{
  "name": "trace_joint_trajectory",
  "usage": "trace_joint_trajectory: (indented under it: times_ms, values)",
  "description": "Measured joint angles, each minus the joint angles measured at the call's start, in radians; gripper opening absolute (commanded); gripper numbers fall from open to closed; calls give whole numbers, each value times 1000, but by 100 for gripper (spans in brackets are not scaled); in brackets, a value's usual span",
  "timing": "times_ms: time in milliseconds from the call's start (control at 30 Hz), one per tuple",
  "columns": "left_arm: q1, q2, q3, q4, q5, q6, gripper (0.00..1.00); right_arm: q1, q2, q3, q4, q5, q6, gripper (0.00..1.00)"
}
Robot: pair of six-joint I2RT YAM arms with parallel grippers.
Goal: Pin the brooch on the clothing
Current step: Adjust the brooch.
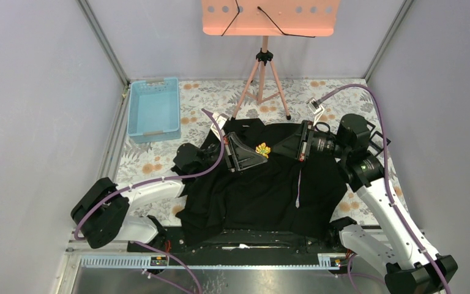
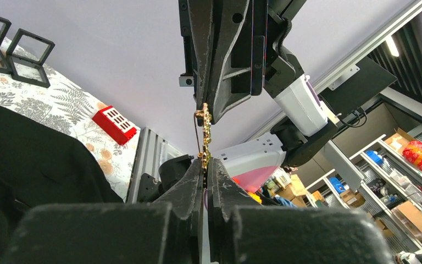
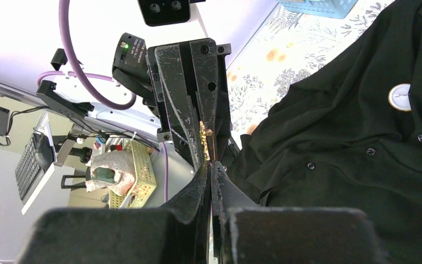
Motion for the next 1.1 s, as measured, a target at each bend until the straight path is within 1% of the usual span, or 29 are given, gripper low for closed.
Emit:
trace_joint_trajectory:
  times_ms: [33, 67, 133, 167, 200, 267, 300, 333, 433, 500, 567, 700, 800, 900, 967, 1100]
  values:
    - [0, 0, 0, 0, 0, 2, 0, 0, 0, 0, 0, 0, -1, 0]
    - [-1, 0, 0, -2, 0, 5, 0, 0, 0, 0, -2, 2, -3, 5]
    - [-1, -4, 0, -18, 0, 18, 0, 0, -1, 0, -15, 7, -14, 29]
    - [-1, -10, 0, -36, 0, 31, 0, 0, -2, 0, -27, 11, -18, 38]
    - [-2, -17, 0, -58, -1, 46, 0, 0, -4, 1, -47, 17, -32, 43]
    - [-5, -56, 0, -166, -7, 116, 0, 1, -13, 2, -86, 42, -55, 46]
    - [-9, -85, 8, -256, -21, 172, 0, 1, -19, 2, -102, 59, -63, 47]
    - [-17, -113, 21, -347, -45, 240, 0, 1, -28, 2, -115, 74, -68, 53]
    - [-80, -192, 116, -689, -197, 486, 0, 2, -62, 0, -129, 123, -62, 61]
    - [-128, -220, 186, -867, -311, 621, 0, 3, -85, -9, -121, 145, -46, 64]
    - [-166, -237, 240, -1003, -429, 739, 0, 4, -106, -30, -109, 169, -18, 64]
    - [-240, -237, 296, -1210, -663, 929, 0, 7, -133, -76, -107, 222, 44, 64]
    - [-317, -198, 350, -1350, -828, 1067, 0, 11, -150, -105, -115, 265, 91, 64]
    - [-385, -159, 387, -1406, -921, 1159, 0, 19, -169, -129, -115, 297, 140, 59]
    - [-419, -131, 404, -1430, -987, 1228, 0, 28, -182, -151, -112, 318, 172, 60]
    - [-445, -84, 420, -1462, -1080, 1324, 0, 65, -198, -211, -95, 376, 244, 58]
